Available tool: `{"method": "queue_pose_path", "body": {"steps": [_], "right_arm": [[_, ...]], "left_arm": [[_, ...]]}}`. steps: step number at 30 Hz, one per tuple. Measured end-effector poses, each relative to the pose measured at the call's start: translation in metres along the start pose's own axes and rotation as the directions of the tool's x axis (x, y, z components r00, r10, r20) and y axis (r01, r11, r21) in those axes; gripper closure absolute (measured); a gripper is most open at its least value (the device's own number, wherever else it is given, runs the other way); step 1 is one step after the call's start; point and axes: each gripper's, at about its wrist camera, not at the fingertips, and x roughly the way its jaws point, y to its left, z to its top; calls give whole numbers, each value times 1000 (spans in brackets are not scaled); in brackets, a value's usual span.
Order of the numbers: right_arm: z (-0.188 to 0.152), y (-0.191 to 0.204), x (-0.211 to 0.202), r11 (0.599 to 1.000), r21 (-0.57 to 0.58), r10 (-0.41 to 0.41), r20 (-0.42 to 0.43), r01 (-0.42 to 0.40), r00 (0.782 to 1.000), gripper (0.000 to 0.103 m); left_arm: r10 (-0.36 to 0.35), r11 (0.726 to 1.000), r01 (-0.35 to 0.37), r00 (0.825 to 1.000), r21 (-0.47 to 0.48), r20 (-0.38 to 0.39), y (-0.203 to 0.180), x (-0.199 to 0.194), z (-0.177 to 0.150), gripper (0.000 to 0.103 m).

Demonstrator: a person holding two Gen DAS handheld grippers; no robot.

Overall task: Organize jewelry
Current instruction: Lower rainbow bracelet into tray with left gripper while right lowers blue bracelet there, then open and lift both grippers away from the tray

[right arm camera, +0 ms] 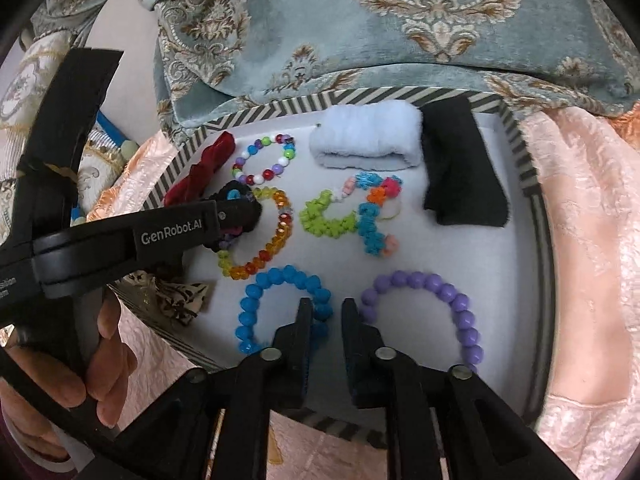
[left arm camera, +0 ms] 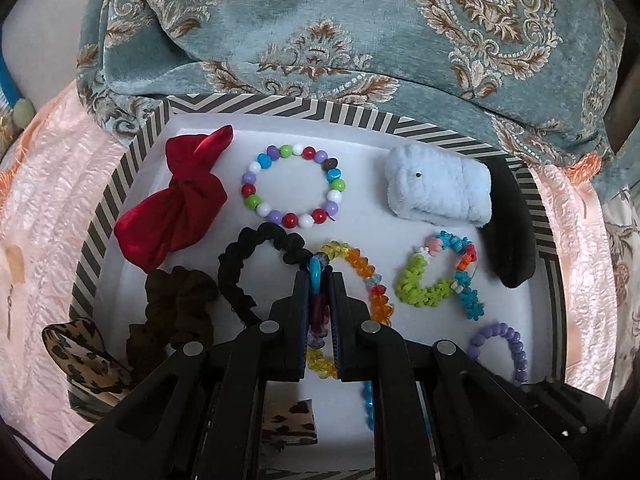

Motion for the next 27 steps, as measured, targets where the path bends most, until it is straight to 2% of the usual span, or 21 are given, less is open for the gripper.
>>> {"method": "queue_pose_path", "body": {"steps": [4,6,8,9,10,16,19,27], "right_arm": [[-3,-2,-8,1000,13,-3,10,3,1000,85],[-5,-2,-12,1000,13,-3,12,3,1000,83],[-8,0,-14,1000,13,-9,18,9,1000,75],[-9,1,-16,1000,11,-14,23,14,1000,66],[-10,1,-18,1000,9,-19,30,18,999,63],[-15,9,-31,999,-7,-39,62,39,997,63],[-18,13,-39,998,-15,-63,84,64,994,59],[-21,12,-51,992,3,-128,111,129,986,58]], "left_arm": [[7,1000,-7,1000,-3,3,-1,1,2,92],[13,1000,-13,1000,6,2,-4,1,2,84],[18,1000,-18,1000,10,4,-5,0,0,66],[23,1000,-23,1000,8,9,-5,-2,-1,64],[26,1000,-26,1000,7,13,-5,-4,-2,63],[59,998,-60,997,18,46,-1,-21,-9,63],[97,995,-99,992,22,76,2,-32,-15,63],[153,986,-160,979,48,134,4,-62,-35,63]]}}
